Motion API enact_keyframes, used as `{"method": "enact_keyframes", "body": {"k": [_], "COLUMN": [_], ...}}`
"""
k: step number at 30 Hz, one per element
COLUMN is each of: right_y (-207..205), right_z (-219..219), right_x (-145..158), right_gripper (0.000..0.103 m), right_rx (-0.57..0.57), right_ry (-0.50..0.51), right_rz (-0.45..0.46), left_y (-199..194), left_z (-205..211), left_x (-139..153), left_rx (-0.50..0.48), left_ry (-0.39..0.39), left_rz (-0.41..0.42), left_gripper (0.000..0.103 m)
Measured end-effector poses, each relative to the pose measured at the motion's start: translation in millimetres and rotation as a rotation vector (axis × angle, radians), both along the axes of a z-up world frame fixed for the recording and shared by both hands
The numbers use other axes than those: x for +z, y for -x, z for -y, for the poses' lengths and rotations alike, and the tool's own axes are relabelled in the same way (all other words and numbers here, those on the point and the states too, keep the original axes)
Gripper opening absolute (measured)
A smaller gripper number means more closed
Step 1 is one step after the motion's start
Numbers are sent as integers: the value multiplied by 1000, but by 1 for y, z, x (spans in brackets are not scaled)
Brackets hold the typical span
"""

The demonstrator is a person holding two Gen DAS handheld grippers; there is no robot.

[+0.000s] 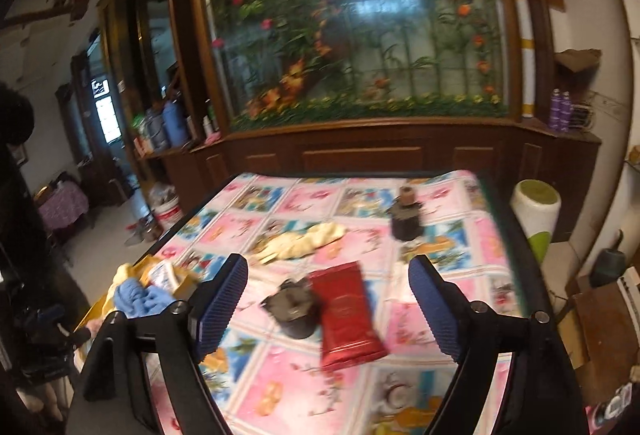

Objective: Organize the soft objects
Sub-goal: 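Move both tools back over the table toward the remaining items, then grasp the yellow cloth with the left tool while the right tool grasps the white red-lettered pouch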

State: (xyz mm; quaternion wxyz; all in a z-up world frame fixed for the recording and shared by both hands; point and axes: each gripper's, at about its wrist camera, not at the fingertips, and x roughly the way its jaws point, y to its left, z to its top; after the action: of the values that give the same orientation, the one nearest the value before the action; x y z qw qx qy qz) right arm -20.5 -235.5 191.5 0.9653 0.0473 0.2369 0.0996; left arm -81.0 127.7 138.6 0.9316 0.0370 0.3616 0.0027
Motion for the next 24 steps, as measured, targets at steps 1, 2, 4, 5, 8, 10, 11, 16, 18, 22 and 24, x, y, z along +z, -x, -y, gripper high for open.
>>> {"method": "enact_keyframes", "body": {"k": [1, 2, 4, 5, 8, 10, 11, 16, 18, 22, 24], "right_y": [0, -1, -5, -5, -11, -16, -19, -22, -20, -37, -52], "right_z": [9, 17, 31, 38, 58, 69, 72, 94, 101, 108, 106], "right_x": [6, 11, 20, 24, 36, 44, 46, 54, 48, 18, -4], "right_gripper": [88, 89, 89, 90, 90, 90, 90, 92, 99, 102, 102], "right_rx": [-18, -29, -48, -59, -99, -135, -151, -212, -224, -213, -199], "right_ry": [2, 1, -3, -4, -3, 22, 36, 17, -17, -58, -76], "right_rz": [11, 18, 25, 28, 36, 44, 47, 67, 82, 19, -44], "left_y": [-3, -8, -15, -18, -28, -34, -35, -47, -57, -83, -109], "left_z": [1, 2, 5, 6, 12, 15, 16, 15, 16, 22, 27], "left_x": [4, 10, 25, 35, 58, 69, 72, 62, 48, 21, 5], "left_rx": [-19, -38, -67, -81, -115, -124, -125, -104, -98, -104, -120], "left_ry": [20, 39, 59, 63, 63, 52, 46, 46, 55, 88, 134], "left_rz": [-4, -5, 9, 23, 59, 79, 91, 104, 54, -23, -83], "left_gripper": [81, 81, 81, 81, 81, 81, 81, 84, 84, 84, 84]}}
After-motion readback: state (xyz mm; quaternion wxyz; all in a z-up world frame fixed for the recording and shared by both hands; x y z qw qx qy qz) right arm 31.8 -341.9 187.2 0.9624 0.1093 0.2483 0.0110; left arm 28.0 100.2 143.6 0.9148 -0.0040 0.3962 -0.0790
